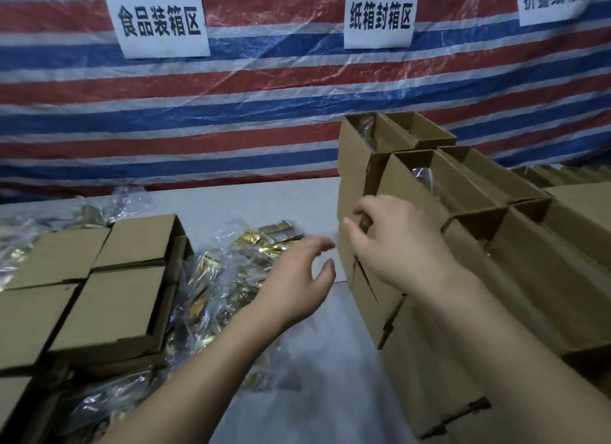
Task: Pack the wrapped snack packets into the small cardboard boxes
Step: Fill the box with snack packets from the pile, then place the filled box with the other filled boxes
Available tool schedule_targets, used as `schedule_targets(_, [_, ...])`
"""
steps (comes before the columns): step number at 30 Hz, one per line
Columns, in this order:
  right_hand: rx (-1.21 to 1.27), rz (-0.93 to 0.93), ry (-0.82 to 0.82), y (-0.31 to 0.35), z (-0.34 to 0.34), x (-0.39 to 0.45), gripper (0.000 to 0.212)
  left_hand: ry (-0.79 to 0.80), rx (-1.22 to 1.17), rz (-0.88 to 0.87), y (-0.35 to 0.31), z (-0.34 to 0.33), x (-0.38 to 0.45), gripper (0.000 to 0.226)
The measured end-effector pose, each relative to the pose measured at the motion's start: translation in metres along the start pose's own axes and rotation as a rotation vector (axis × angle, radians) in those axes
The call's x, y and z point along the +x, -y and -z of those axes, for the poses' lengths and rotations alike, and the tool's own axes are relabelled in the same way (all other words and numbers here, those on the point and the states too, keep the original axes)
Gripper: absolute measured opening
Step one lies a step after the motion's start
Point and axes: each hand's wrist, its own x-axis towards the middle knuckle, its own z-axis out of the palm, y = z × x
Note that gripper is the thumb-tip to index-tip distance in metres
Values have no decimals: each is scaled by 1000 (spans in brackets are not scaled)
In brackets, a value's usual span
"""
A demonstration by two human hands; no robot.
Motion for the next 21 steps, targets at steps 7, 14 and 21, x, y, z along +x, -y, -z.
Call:
schedule_targets(7, [161,-22,272,35,-108,-1,26,63,33,254,92,24,-42,25])
schedule_targets(14, [195,-89,437,24,-180,19,20,41,94,454,169,30,-47,25])
schedule_targets(21, [202,-17,580,41,-235,37,25,-163,514,661,272,82,-14,51])
